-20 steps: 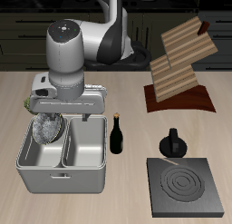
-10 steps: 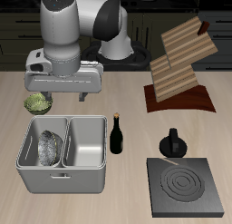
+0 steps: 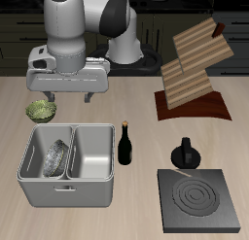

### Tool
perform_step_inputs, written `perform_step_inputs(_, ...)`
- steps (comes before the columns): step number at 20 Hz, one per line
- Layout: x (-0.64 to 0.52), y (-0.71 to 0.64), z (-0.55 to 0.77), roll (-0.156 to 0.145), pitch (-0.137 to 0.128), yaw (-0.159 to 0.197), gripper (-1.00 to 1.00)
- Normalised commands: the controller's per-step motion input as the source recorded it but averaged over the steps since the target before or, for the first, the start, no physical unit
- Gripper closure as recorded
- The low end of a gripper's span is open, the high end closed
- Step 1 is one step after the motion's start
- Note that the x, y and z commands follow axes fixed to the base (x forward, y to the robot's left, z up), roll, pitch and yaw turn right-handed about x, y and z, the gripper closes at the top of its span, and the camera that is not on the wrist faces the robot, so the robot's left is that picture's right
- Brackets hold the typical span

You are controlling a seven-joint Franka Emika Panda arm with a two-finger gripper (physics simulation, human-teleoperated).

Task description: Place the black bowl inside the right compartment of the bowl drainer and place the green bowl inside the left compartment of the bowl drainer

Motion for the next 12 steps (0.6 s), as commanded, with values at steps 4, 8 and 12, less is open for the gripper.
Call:
perform_step_inputs(4,-0.15,-0.05,0.02,-0.009,-0.023,-0.008,-1.0)
perform_step_inputs(8,-0.23,-0.09,0.05,-0.023,-0.059,-0.033,-1.0)
perform_step_inputs(12,-0.38,-0.16,-0.07,-0.032,-0.037,-0.022,-1.0)
